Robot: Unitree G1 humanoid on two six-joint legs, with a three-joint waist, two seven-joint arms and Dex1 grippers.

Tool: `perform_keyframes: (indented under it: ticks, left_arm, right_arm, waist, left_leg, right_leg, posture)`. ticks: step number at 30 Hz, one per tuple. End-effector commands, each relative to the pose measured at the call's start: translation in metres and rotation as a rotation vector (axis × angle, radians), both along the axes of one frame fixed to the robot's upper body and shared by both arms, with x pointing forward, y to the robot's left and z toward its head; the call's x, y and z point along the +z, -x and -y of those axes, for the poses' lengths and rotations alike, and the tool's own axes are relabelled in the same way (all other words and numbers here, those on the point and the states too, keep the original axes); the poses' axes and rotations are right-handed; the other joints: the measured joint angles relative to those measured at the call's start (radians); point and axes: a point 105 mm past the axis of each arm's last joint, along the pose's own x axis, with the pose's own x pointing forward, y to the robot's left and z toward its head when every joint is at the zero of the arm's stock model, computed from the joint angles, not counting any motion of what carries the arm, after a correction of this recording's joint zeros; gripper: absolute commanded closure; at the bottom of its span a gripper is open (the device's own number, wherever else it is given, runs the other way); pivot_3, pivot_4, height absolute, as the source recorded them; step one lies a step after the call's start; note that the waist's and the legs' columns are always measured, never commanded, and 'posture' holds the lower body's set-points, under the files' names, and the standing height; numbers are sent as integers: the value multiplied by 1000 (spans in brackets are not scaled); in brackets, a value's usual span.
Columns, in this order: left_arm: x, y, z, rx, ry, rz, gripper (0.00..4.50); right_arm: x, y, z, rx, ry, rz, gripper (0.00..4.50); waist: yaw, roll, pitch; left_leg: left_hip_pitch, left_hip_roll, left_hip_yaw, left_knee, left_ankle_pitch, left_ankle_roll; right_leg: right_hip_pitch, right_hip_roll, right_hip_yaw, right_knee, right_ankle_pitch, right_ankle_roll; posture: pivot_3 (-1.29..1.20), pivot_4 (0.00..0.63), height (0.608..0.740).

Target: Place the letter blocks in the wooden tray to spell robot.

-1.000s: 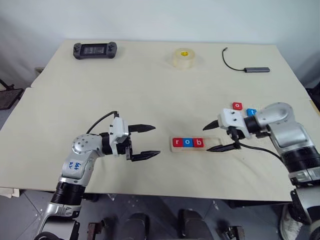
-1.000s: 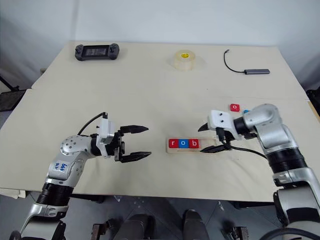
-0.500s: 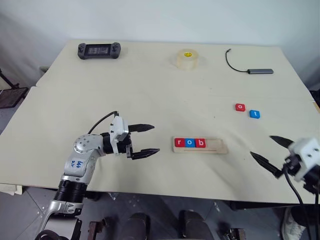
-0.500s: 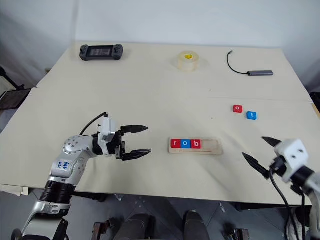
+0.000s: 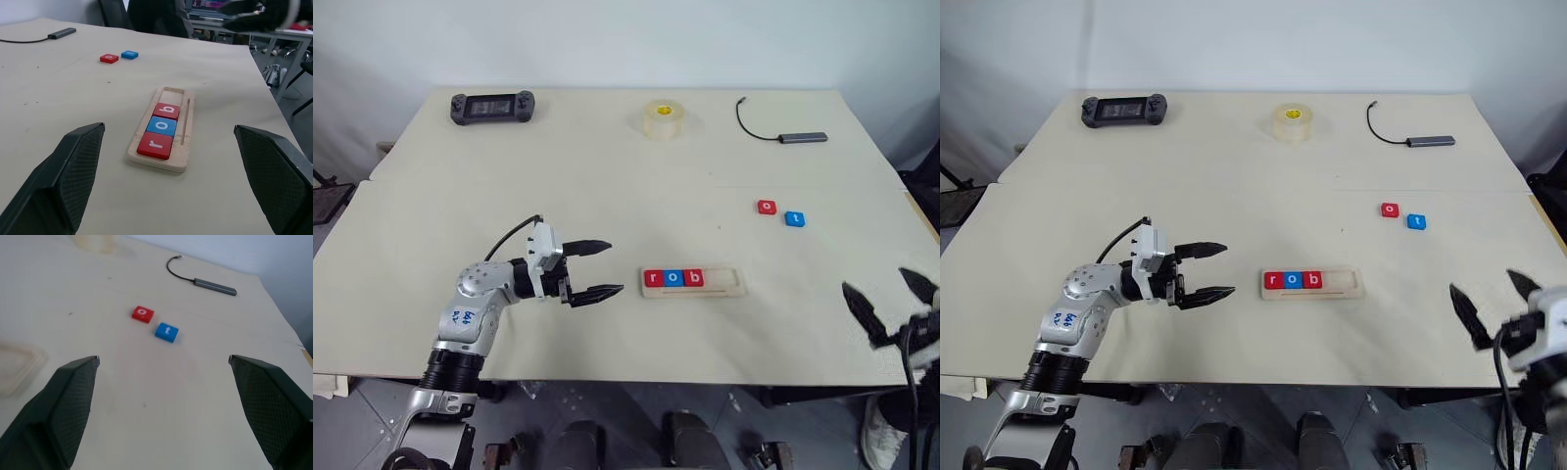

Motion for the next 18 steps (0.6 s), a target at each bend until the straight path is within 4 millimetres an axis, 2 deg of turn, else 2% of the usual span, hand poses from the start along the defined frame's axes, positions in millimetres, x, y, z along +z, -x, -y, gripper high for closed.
perform_keyframes:
  ticks: [1,3,6,9,15,18]
  left_arm:
    - [10,2,4,-11,9,58,0]
    - [10,3,6,-8,14,62,0]
    - [10,3,6,1,23,66,0]
    - [9,1,5,14,29,68,0]
    - [10,-3,6,32,40,75,0]
    - [9,-4,7,33,43,79,0]
  right_arm:
    - [10,-30,11,-60,-35,-70,65]
    - [14,-48,17,-88,-56,-112,65]
    - [22,-74,15,-64,-67,-107,65]
    - [17,-92,12,-52,-60,-133,65]
    - [-7,-116,6,-82,-159,-239,65]
    - [-9,-122,0,-74,-150,-254,65]
  waist:
    - [2,0,0]
    - [3,0,0]
    - [5,0,0]
    - [3,0,0]
    - [2,0,0]
    - [2,0,0]
  left_leg:
    - [0,0,0,0,0,0]
    - [-1,0,-1,0,0,0]
    - [-2,0,-2,-1,0,0]
    - [-6,-1,0,-1,0,0]
    - [-7,-1,0,-2,0,0]
    - [-7,-1,1,-1,0,0]
  right_leg:
    - [0,0,0,0,0,0]
    - [0,0,0,0,0,-1]
    - [-2,0,-1,-1,0,-1]
    - [-6,1,-1,0,0,-1]
    - [-7,1,-2,0,0,-1]
    - [-7,2,-2,0,0,-1]
  posture:
    - [0,150,740]
    - [0,150,740]
    - [0,150,740]
    - [0,150,740]
    - [0,150,740]
    - [0,150,740]
